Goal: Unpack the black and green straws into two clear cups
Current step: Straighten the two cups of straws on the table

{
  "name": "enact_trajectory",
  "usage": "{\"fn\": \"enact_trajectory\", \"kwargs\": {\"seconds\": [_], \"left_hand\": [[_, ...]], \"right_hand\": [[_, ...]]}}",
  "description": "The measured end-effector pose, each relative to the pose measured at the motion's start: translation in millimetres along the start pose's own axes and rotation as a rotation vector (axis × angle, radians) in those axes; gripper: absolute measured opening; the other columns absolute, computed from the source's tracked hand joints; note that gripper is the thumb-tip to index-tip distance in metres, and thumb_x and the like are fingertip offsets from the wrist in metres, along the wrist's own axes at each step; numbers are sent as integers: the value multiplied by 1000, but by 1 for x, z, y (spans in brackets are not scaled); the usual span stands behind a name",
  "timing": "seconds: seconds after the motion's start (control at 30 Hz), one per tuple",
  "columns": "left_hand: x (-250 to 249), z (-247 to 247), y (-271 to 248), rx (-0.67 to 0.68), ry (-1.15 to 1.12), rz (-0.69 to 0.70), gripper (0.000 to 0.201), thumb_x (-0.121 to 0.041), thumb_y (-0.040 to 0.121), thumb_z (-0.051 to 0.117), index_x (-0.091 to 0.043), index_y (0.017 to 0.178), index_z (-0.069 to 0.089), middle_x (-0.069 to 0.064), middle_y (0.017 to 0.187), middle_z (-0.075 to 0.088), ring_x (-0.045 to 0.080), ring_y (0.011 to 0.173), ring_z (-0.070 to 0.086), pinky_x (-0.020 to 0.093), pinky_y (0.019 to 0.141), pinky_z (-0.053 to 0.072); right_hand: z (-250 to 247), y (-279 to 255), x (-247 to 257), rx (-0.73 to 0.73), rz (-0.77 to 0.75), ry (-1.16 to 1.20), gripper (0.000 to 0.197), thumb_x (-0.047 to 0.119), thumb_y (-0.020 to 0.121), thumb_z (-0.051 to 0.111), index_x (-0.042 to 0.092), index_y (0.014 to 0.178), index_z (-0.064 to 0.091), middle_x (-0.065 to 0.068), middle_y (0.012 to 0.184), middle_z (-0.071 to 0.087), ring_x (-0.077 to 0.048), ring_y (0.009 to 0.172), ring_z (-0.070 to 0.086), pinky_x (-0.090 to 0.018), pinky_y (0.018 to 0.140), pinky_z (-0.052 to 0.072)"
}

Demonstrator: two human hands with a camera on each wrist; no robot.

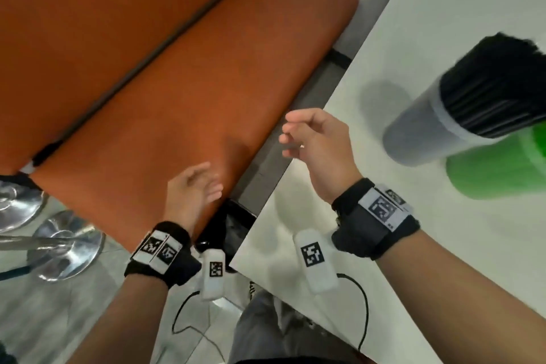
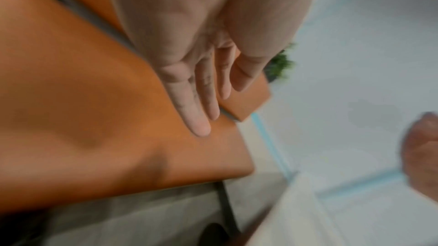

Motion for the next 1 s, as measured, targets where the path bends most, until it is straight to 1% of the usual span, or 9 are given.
{"fn": "enact_trajectory", "kwargs": {"seconds": [0.2,0.33,0.4,0.43,0.5,0.6,0.73,0.87,1.0], "left_hand": [[-125,118,-91,338,220,373,32,-3,97,53,-29,108,69,-7,103,75,10,92,72,27,80,55],[-166,206,-146,536,394,543,32,-10,99,55,-30,122,64,-17,123,66,-2,112,60,20,95,48],[-182,252,-162,578,500,645,35,-18,100,54,-31,132,58,-17,136,55,-4,123,50,15,100,42],[-189,275,-167,583,554,700,39,-20,100,53,-31,137,54,-15,142,49,0,130,44,21,106,39],[-202,319,-176,582,676,811,46,-26,100,51,-31,145,44,-7,155,36,10,144,29,31,118,26],[-212,374,-175,548,890,903,57,-38,99,48,-34,152,29,1,165,10,22,152,2,46,121,13],[-205,419,-150,486,1183,829,65,-60,97,30,-39,156,10,2,166,-8,34,150,-16,58,119,-2],[-184,431,-132,428,1422,890,67,-70,93,15,-41,154,10,3,166,0,35,150,-8,60,117,3],[-178,431,-131,359,1491,1070,63,-67,94,14,-41,152,14,3,164,7,34,148,1,59,114,12]], "right_hand": [[-140,-52,83,-161,-283,-25,25,-6,89,55,15,84,69,-5,76,67,-18,71,65,-30,61,53],[-259,-100,118,-600,-519,-388,31,-7,86,58,22,84,68,6,84,70,-12,78,64,-31,74,53],[-303,-112,137,-816,-636,-661,29,-6,83,59,21,91,67,6,96,67,-16,92,63,-27,86,49],[-321,-110,145,-868,-670,-784,26,-3,83,60,17,98,67,2,105,65,-22,102,61,-30,93,46],[-352,-92,155,-848,-571,-962,29,14,88,61,15,117,64,-7,127,58,-28,123,48,-42,108,35],[-381,-54,157,-661,-252,-1169,53,53,95,43,34,145,38,-5,156,29,-30,144,21,-53,116,17],[-384,-14,145,-393,-67,-1330,67,79,85,8,55,147,4,5,164,3,-30,150,-4,-61,116,0],[-378,11,136,-325,2,-1430,72,88,75,-4,62,143,-3,6,164,3,-32,149,0,-65,114,3],[-363,19,135,-354,-29,-1470,64,80,77,12,63,139,12,5,160,16,-31,145,15,-60,107,17]]}}
Point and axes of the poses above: each hand's wrist, its own y-axis towards the middle knuckle, its own z-axis out of the palm, x = y × z, the point moved 5 cm from there along y, towards the middle knuckle
